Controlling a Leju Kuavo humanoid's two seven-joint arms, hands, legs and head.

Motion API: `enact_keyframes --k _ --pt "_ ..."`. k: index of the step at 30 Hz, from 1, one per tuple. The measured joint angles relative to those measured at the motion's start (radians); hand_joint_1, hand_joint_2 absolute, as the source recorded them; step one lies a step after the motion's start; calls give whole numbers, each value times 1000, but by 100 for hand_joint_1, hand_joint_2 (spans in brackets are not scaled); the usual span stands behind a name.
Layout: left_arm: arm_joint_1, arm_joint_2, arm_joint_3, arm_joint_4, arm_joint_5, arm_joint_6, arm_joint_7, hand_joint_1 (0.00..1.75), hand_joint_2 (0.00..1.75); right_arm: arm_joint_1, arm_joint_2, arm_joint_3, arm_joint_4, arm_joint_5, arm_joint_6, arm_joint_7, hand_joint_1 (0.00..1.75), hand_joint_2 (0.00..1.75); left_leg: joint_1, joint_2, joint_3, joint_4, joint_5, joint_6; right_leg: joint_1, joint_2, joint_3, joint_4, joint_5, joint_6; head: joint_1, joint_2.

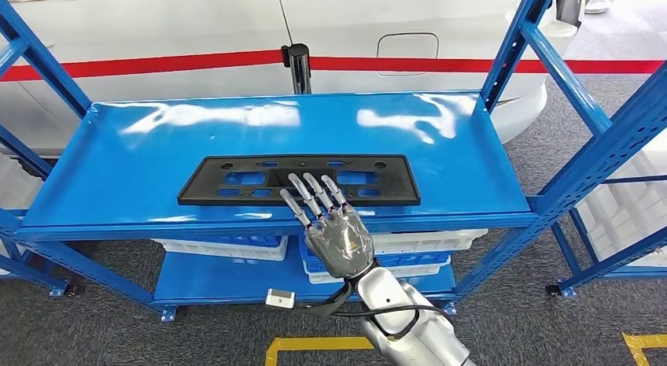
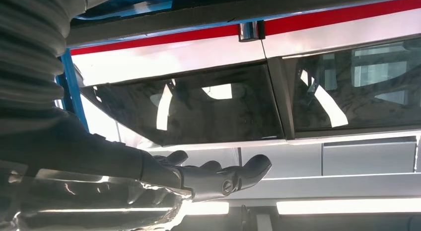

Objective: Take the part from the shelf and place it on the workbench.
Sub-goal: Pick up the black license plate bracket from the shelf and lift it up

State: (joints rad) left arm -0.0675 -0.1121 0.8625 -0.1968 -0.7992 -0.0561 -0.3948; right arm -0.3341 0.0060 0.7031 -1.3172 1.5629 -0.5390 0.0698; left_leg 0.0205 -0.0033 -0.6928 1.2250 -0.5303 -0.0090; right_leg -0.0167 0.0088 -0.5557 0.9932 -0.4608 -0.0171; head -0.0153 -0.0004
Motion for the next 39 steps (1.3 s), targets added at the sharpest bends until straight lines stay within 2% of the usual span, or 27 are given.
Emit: enact_keyframes --k 2,3,4,6,8,9,10,12,13,14,15,16,17,18,19,22,24,25,27,28,29,30,31,32,33,35,39 --pt "-1 0 0 0 0 0 0 0 0 0 1 0 0 0 0 0 0 175 -2 0 65 -145 72 8 4 2 8 0 -6 6 0 0" --pt "-2 0 0 0 0 0 0 0 0 -1 2 0 0 0 0 0 0 175 -4 0 89 -194 89 13 6 3 11 0 -10 10 1 0" --pt "-2 0 0 0 0 0 0 0 0 -1 2 0 0 0 0 0 0 175 -7 0 102 -220 93 17 9 3 12 0 -13 15 1 0" --pt "-2 0 0 0 0 0 0 0 0 -2 2 -1 -1 0 0 0 0 175 -12 -1 104 -224 88 27 10 3 13 -2 -17 25 1 0" --pt "-2 0 0 0 0 1 -1 0 0 -2 2 -4 -4 0 0 0 0 175 -10 0 112 -233 91 40 10 0 5 16 -28 34 2 0" --pt "-2 0 0 0 0 2 -1 0 0 -4 2 -6 -5 0 0 0 0 175 -8 0 116 -238 93 47 11 -1 -13 51 -44 34 4 0" --pt "-3 0 0 0 0 3 -1 0 0 -4 2 -7 -6 -1 0 0 0 175 -7 1 119 -241 94 52 10 -2 -43 108 -69 31 5 0" --pt "-3 1 1 0 1 5 -1 0 0 -3 2 -10 -5 -6 0 -3 0 175 -8 1 120 -241 91 57 8 -2 -121 249 -119 27 8 0" --pt "-3 1 2 0 1 6 -1 0 0 -2 1 -10 -5 -9 0 -5 0 175 -9 0 121 -241 89 58 7 -2 -150 294 -129 30 8 0" --pt "-3 1 3 0 2 6 -1 0 0 -2 2 -11 -5 -13 0 -8 0 175 -9 -1 123 -241 87 57 7 -3 -158 300 -121 37 8 0" --pt "-2 1 6 0 2 6 -1 0 0 -2 2 -12 -5 -16 0 -11 0 175 -9 -2 126 -241 85 55 5 -3 -144 262 -96 46 9 0" --pt "-2 0 8 0 2 6 -1 0 0 -3 3 -13 -5 -20 -1 -15 0 175 -9 -4 130 -240 82 52 4 -4 -112 191 -63 55 9 0" --pt "-2 0 10 0 2 6 -1 0 0 -5 5 -14 -5 -24 -1 -17 0 175 -10 -5 134 -240 78 48 3 -6 -78 114 -31 59 10 0" --pt "-3 0 12 0 2 6 -1 0 0 -7 7 -14 -4 -27 -2 -20 0 175 -12 -6 137 -238 73 43 2 -7 -50 54 -7 58 10 0" --pt "-3 0 14 0 2 6 -1 0 0 -10 10 -15 -2 -32 -2 -23 0 175 -15 -6 139 -236 69 38 2 -8 -33 19 5 51 10 0" --pt "-3 0 19 0 2 6 -2 0 0 -17 19 -15 6 -39 -4 -31 0 175 -12 -5 140 -232 59 22 2 -5 -25 8 9 27 10 0" --pt "-3 0 20 0 2 6 -2 0 0 -23 28 -14 11 -41 -4 -34 0 175 -7 -3 129 -200 40 10 -2 -4 -18 5 8 15 8 0" --pt "-4 0 20 0 2 6 -2 0 0 -26 34 -14 14 -43 -4 -35 0 175 -5 -2 108 -157 19 4 -4 -4 -15 4 7 10 6 0" --pt "-3 0 21 0 2 6 -1 0 0 -31 41 -14 20 -44 -4 -35 0 175 -3 0 39 -32 -32 -4 -1 -4 -11 4 2 3 4 0" --pt "-3 0 22 0 2 6 -1 0 0 -31 43 -14 24 -45 -4 -35 0 175 -2 0 5 21 -46 -6 1 -4 -9 5 0 0 5 0" --pt "-2 0 23 0 1 6 0 0 0 -30 43 -14 27 -45 -3 -35 0 175 -1 0 -15 45 -43 -7 3 -4 -7 5 -2 -3 4 0" --pt "-2 0 25 0 1 6 0 0 0 -30 44 -14 29 -45 -2 -34 0 175 -1 0 -16 29 -19 -5 4 -3 -3 5 -5 -4 4 0" --pt "-2 1 26 0 0 5 0 0 0 -29 46 -14 30 -45 -1 -34 0 175 -1 0 1 -18 18 -2 4 -1 1 5 -7 -4 4 0" --pt "-2 1 26 0 0 5 0 0 0 -29 49 -15 31 -44 0 -33 0 175 -1 0 29 -86 57 3 4 0 6 4 -10 -3 4 0" --pt "-3 1 26 0 -2 4 0 0 0 -30 52 -15 31 -43 2 -32 0 175 -3 0 57 -149 85 9 8 2 9 5 -14 1 5 0" --pt "-5 2 26 0 -6 4 1 0 0 -33 58 -16 33 -42 8 -32 0 175 -9 -1 88 -215 101 19 12 3 12 5 -21 10 5 0" --pt "-5 2 26 0 -16 6 -1 0 0 -43 64 -14 49 -53 21 -45 0 175 -18 -5 93 -225 101 16 21 1 12 6 -29 8 6 0"
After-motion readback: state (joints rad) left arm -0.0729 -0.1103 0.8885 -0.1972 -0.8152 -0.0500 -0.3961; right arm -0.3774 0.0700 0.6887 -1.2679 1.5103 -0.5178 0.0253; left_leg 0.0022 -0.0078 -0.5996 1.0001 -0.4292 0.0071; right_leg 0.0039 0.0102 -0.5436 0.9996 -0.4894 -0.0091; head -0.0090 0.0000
